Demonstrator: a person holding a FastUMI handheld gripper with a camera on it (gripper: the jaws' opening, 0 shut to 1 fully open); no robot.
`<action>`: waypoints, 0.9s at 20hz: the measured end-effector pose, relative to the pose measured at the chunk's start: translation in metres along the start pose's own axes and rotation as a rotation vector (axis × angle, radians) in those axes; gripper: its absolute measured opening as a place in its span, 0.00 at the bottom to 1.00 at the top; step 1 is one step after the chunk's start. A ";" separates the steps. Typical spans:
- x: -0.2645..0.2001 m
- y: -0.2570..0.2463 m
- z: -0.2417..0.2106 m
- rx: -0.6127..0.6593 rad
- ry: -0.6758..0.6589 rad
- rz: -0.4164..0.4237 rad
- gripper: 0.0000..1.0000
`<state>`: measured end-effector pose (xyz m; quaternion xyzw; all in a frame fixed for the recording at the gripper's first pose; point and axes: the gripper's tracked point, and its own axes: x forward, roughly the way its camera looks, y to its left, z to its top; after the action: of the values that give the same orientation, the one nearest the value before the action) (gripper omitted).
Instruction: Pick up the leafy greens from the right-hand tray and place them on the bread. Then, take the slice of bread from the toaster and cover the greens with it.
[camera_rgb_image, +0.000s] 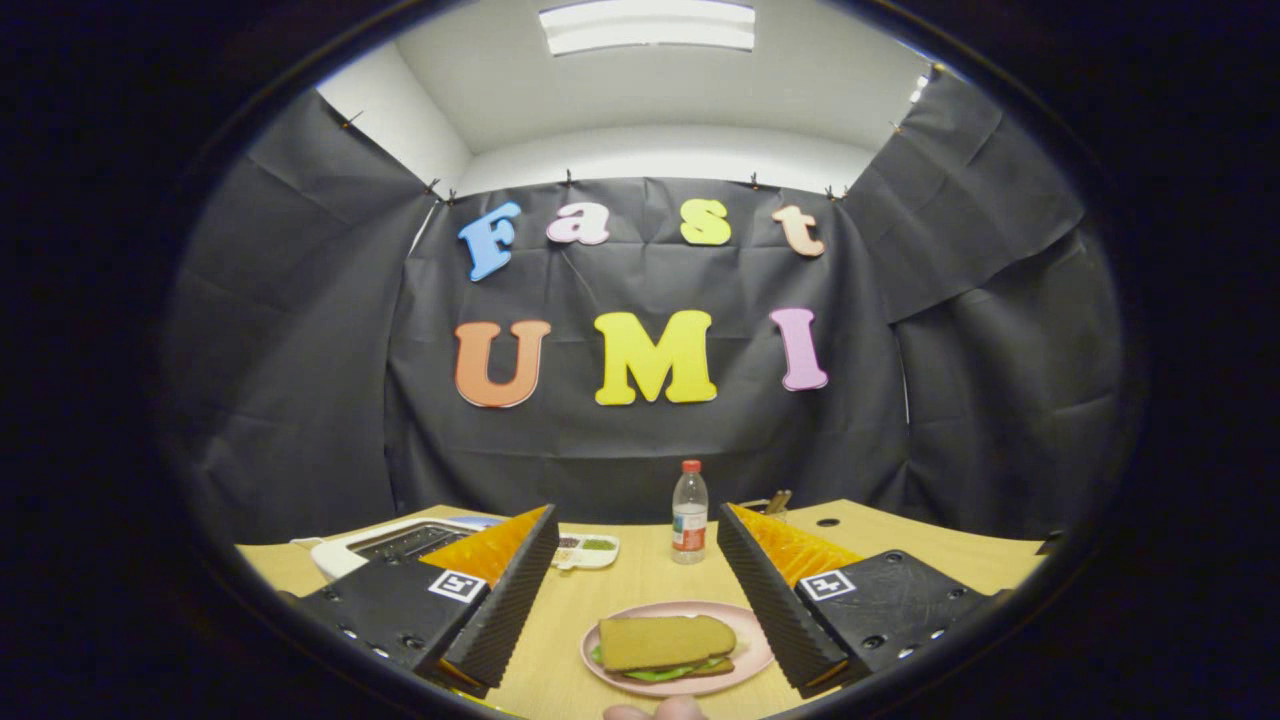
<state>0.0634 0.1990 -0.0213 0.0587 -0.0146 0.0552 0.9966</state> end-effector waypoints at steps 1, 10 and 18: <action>0.000 -0.002 0.000 -0.002 0.000 -0.004 0.98; -0.003 0.002 -0.003 -0.007 0.009 -0.007 0.98; -0.004 0.002 0.001 -0.001 -0.004 -0.012 0.98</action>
<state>0.0590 0.2003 -0.0207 0.0586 -0.0165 0.0490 0.9969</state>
